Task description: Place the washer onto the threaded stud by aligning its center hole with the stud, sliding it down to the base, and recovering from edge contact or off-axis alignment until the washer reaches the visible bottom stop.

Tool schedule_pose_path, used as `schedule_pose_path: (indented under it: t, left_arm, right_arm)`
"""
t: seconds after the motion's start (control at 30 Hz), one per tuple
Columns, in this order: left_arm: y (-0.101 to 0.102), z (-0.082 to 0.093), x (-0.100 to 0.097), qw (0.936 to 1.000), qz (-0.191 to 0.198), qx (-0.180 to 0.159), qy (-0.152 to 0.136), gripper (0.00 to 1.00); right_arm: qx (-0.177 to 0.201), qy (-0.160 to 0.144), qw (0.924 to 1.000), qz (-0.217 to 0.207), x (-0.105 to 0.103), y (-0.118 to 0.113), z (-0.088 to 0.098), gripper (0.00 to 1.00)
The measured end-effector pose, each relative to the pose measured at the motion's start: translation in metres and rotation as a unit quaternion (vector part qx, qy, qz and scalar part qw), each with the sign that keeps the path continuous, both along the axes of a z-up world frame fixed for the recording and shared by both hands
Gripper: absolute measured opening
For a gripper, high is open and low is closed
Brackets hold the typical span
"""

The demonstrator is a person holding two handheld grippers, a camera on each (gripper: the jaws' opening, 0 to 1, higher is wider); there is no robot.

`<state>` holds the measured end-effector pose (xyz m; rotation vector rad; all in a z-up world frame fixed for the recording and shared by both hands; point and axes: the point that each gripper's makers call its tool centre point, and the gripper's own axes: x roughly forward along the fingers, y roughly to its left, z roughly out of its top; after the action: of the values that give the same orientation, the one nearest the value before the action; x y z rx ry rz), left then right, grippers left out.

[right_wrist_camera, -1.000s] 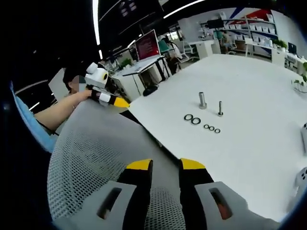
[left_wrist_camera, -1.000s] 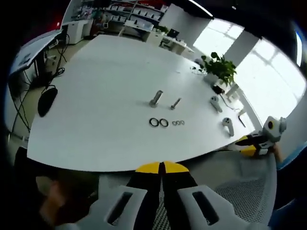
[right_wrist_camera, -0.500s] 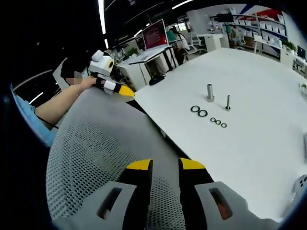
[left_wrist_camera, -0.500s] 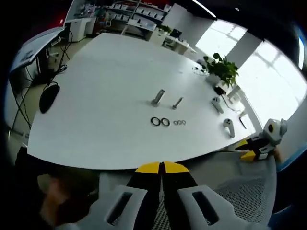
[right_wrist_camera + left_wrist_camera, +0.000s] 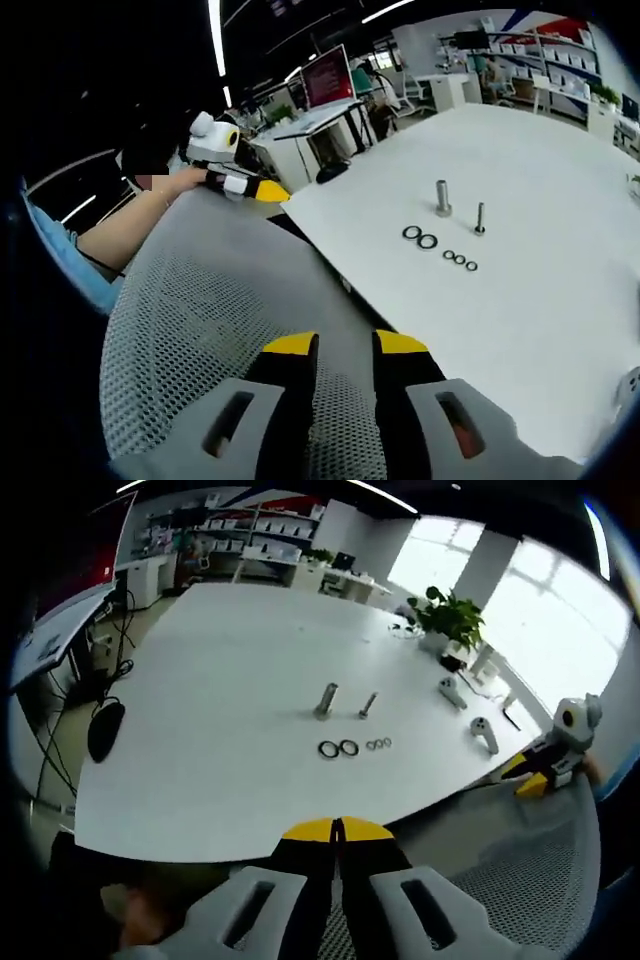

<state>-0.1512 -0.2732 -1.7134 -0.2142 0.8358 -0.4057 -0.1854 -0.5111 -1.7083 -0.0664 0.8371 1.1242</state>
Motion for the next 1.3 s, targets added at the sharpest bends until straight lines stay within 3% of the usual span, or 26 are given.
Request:
schedule_pose_path:
  t: [0.43,0.5,0.6,0.67,0.8,0.93,1.03,1.13,1.3]
  left_arm:
    - [0.002,0.002,0.002,0.9999,0.003,0.005,-0.014,0.0]
    - [0.002,0.001,0.002,0.9999,0.002,0.005,-0.011,0.0]
    - [0.002,0.0,0.001,0.9999,-0.004,0.011,-0.01,0.0]
    - [0.002,0.001,0.001,0.9999,-0.004,0.011,-0.01,0.0]
    - [0.002,0.002,0.002,0.9999,-0.003,0.008,-0.015,0.0]
    - [0.002,0.002,0.003,0.9998,-0.005,0.009,-0.018,0.0]
    - [0.003,0.003,0.004,0.9996,-0.006,0.014,-0.023,0.0]
    - [0.003,0.005,0.005,0.9991,-0.009,0.022,-0.035,0.0]
    - [0.004,0.002,0.003,0.9995,-0.004,0.02,-0.023,0.0]
  right_arm:
    - [0.006,0.002,0.9999,0.009,-0.002,0.002,0.001,0.24]
    - [0.004,-0.002,0.9996,0.027,-0.004,0.004,0.002,0.24]
    - [0.032,-0.013,0.9941,0.103,-0.018,0.014,0.01,0.25]
    - [0.016,-0.024,0.9891,0.145,-0.02,0.013,0.007,0.24]
    - [-0.035,-0.067,0.9783,0.193,0.0,0.006,-0.003,0.24]
    - [-0.035,-0.043,0.9833,0.173,0.033,0.006,-0.008,0.24]
    - [-0.041,-0.045,0.9842,0.167,0.055,0.008,-0.013,0.24]
    - [-0.044,-0.045,0.9843,0.165,0.071,0.009,-0.017,0.24]
    - [-0.041,-0.034,0.985,0.164,0.094,0.02,-0.024,0.24]
